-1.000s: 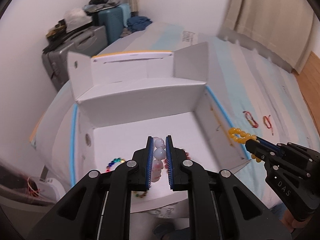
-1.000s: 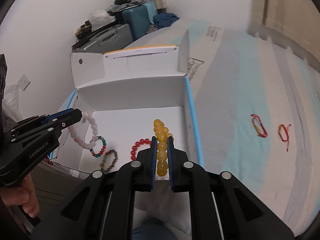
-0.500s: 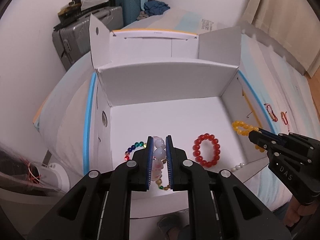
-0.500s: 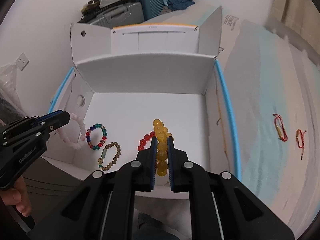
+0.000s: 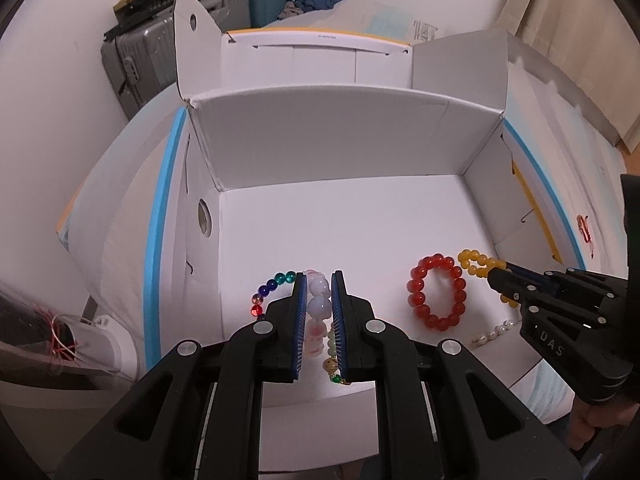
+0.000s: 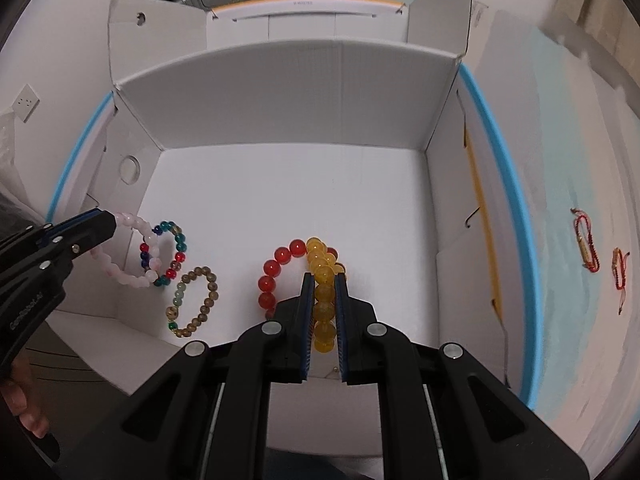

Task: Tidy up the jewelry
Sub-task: 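Open both tools to drop the white and yellow bracelets in the box, then move both open tools back from the box toward the red string bracelets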

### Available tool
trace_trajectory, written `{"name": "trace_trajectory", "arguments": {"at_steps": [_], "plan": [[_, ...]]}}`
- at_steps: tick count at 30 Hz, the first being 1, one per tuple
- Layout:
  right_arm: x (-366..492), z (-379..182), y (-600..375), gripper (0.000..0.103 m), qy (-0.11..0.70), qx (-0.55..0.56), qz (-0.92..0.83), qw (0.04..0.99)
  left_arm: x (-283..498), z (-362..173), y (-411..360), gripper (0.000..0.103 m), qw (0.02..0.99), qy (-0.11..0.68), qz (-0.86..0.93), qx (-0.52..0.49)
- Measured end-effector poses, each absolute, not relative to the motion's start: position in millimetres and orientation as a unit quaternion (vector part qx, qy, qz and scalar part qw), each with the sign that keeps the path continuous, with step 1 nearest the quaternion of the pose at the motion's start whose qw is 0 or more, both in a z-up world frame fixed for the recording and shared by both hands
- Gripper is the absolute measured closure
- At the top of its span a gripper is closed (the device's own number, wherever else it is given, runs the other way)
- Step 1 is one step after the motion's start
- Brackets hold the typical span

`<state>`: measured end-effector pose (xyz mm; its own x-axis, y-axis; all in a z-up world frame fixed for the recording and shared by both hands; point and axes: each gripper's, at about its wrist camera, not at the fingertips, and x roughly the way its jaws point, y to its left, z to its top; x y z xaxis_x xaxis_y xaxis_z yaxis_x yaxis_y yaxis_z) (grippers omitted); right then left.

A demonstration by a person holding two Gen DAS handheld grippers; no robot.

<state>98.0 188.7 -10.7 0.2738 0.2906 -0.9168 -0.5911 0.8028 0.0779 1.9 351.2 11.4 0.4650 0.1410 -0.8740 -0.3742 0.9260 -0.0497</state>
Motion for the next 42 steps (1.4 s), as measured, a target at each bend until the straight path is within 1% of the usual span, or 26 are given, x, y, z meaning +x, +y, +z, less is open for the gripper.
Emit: {"name": "trace_trajectory", "arguments": {"at_steps": [9,11,15,17,19,20,21,22,25,27,29,30,32,34,36,38,39,40,42], "plan": [[95,-20,190,0.094,0.542,-0.143,0.284,0.777,0,5,352,0.091,0.843,0.501,0.157,-0.117],[94,-21,189,0.091,0.545,-0.146,0.281,0.776,2,4,351,0.091,0.841,0.504,0.158,-0.113],[91,-20,189,0.091,0.542,-0.153,0.283,0.777,5,2,346,0.090,0.841,0.508,0.151,-0.107],[87,-19,190,0.078,0.537,-0.149,0.285,0.780,6,3,343,0.089,0.842,0.508,0.153,-0.099],[86,-16,186,0.073,0.532,-0.142,0.289,0.783,6,5,342,0.089,0.843,0.506,0.156,-0.096],[84,-13,183,0.069,0.528,-0.140,0.290,0.786,5,7,340,0.085,0.844,0.504,0.159,-0.094],[83,-11,181,0.067,0.524,-0.139,0.290,0.789,4,9,339,0.078,0.844,0.503,0.162,-0.091],[82,-8,178,0.062,0.520,-0.137,0.290,0.791,4,11,338,0.077,0.845,0.501,0.164,-0.089],[75,0,169,0.054,0.506,-0.128,0.298,0.799,2,19,335,0.073,0.850,0.493,0.163,-0.088],[75,6,161,0.050,0.494,-0.126,0.299,0.806,0,25,331,0.061,0.856,0.483,0.164,-0.084],[75,12,156,0.042,0.482,-0.119,0.302,0.814,0,30,327,0.057,0.861,0.476,0.155,-0.089],[74,16,152,0.041,0.473,-0.112,0.301,0.820,0,31,326,0.053,0.862,0.476,0.153,-0.091],[74,25,141,0.034,0.460,-0.096,0.299,0.831,2,35,320,0.047,0.864,0.471,0.153,-0.089],[77,31,135,0.033,0.454,-0.089,0.293,0.837,3,38,315,0.042,0.867,0.467,0.152,-0.088],[78,35,129,0.029,0.449,-0.084,0.290,0.841,4,42,310,0.033,0.871,0.459,0.154,-0.087],[78,41,120,0.025,0.443,-0.081,0.285,0.846,5,47,303,0.030,0.875,0.452,0.149,-0.085],[79,44,116,0.024,0.440,-0.080,0.282,0.848,5,48,301,0.025,0.877,0.449,0.149,-0.084],[80,46,113,0.024,0.438,-0.079,0.279,0.851,5,50,298,0.023,0.879,0.445,0.150,-0.085],[81,52,104,0.019,0.430,-0.075,0.273,0.857,7,54,293,0.016,0.882,0.438,0.152,-0.087]]}}
